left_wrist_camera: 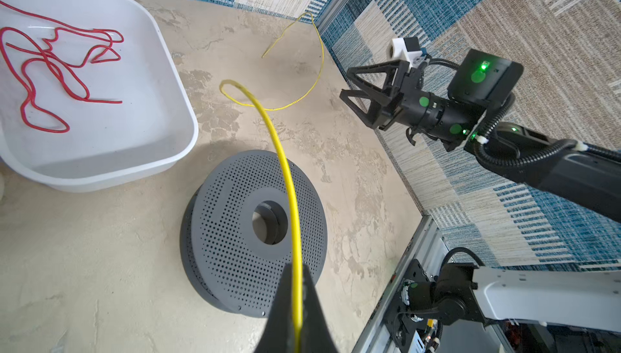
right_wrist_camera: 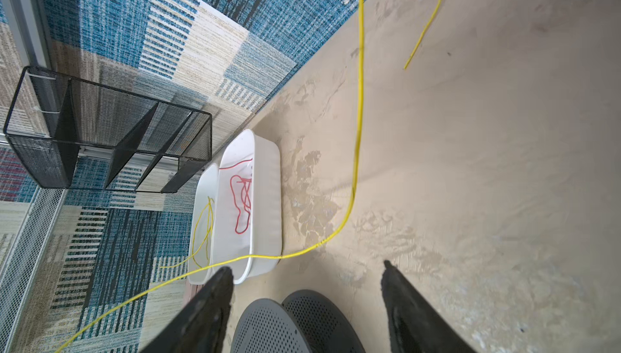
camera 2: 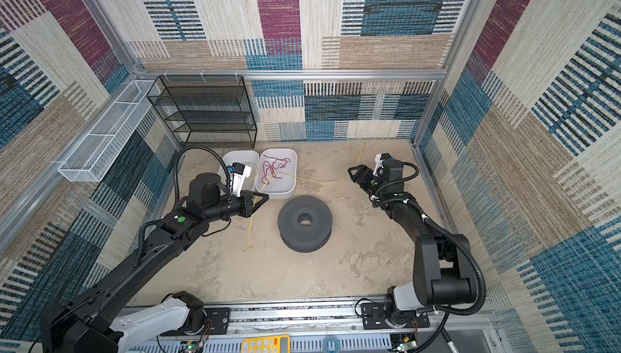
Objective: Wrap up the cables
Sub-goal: 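Open the right gripper and draw it back toward the far corner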
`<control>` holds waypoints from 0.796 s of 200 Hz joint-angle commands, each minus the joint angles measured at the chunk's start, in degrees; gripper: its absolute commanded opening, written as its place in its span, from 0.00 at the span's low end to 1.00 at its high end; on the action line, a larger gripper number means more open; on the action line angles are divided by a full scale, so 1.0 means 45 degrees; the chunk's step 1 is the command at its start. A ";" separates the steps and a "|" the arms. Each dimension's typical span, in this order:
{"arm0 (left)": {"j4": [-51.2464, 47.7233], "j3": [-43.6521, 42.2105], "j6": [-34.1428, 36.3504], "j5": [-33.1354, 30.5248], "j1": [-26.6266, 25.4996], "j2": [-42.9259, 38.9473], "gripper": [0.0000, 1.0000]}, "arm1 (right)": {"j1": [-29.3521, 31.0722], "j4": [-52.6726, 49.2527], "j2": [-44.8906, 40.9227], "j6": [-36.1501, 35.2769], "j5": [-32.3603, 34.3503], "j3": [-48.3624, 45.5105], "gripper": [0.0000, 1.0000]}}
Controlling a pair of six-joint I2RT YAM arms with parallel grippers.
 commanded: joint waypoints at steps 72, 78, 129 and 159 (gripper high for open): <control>-0.0607 -0.0314 0.0459 0.0171 0.0050 -0.0891 0.00 | -0.0060 0.0343 0.3062 0.0222 0.0292 0.2516 0.14; -0.0683 -0.0316 0.0518 0.0122 0.0069 -0.0900 0.00 | -0.0055 0.0416 0.2983 0.0251 0.0292 0.2516 0.09; -0.1182 -0.0325 0.0892 0.0257 0.0402 -0.0904 0.00 | -0.0343 -0.0182 0.2815 -0.0082 0.0678 0.3957 0.00; -0.2748 0.0296 0.2034 0.0168 0.0503 -0.0679 0.00 | -0.0989 -0.0221 0.3154 0.0310 0.0189 0.5587 0.00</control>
